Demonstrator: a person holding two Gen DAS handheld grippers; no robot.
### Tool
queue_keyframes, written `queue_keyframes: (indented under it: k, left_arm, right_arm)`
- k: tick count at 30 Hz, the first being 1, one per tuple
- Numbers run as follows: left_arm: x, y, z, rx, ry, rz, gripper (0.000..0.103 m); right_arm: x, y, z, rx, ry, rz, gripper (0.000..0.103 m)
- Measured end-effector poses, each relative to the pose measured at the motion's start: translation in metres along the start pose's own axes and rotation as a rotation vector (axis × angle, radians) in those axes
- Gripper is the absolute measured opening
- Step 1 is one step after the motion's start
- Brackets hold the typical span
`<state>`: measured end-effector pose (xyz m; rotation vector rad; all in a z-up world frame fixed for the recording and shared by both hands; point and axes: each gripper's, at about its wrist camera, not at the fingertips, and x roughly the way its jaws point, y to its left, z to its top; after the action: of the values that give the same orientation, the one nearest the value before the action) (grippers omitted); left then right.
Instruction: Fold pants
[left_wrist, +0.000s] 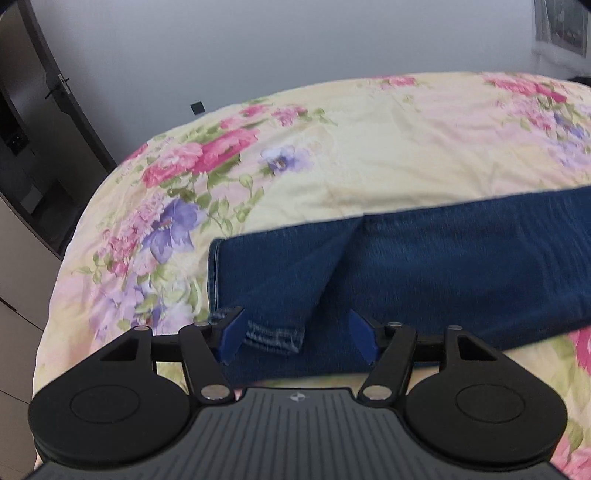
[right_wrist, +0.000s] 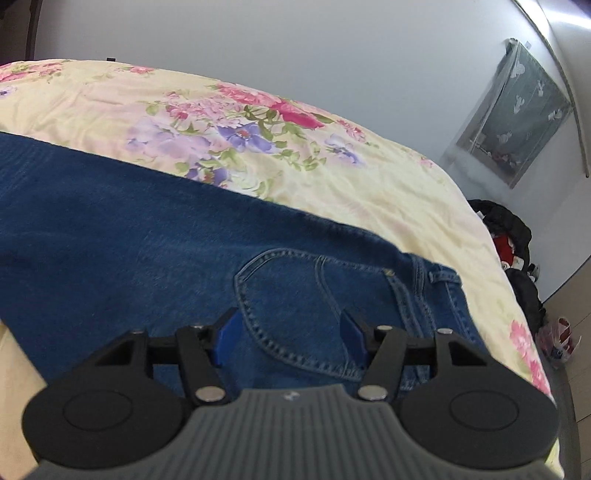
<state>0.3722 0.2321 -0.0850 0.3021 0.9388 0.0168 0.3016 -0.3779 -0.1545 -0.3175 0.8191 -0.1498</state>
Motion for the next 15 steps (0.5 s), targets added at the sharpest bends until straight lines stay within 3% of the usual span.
queue_keyframes:
  k: [2, 5, 7, 12, 15]
  left_arm:
    - [0.01, 0.0, -0.015, -0.027, 0.035, 0.004, 0.063]
    - [0.029, 0.009, -0.029, -0.124, 0.074, -0.067, 0.049]
    - [0.042, 0.013, -0.028, -0.157, 0.075, -0.057, 0.039]
    - [0.055, 0.032, 0.003, -0.215, -0.018, 0.013, 0.036]
    - [0.067, 0.046, 0.024, -0.252, -0.04, 0.101, 0.036]
  right_arm:
    - [0.0, 0.007, -0.01, 0.005, 0.019, -0.015, 0.055]
    - [-0.001, 0.009, -0.021, 0.067, 0.043, -0.041, 0.055]
    - [-0.006, 0.009, -0.026, 0.105, 0.021, -0.06, 0.055]
    - [-0.022, 0.027, -0.034, 0.08, -0.05, -0.097, 0.055]
    - [-0.023, 0.039, -0.041, 0.059, -0.051, -0.113, 0.055]
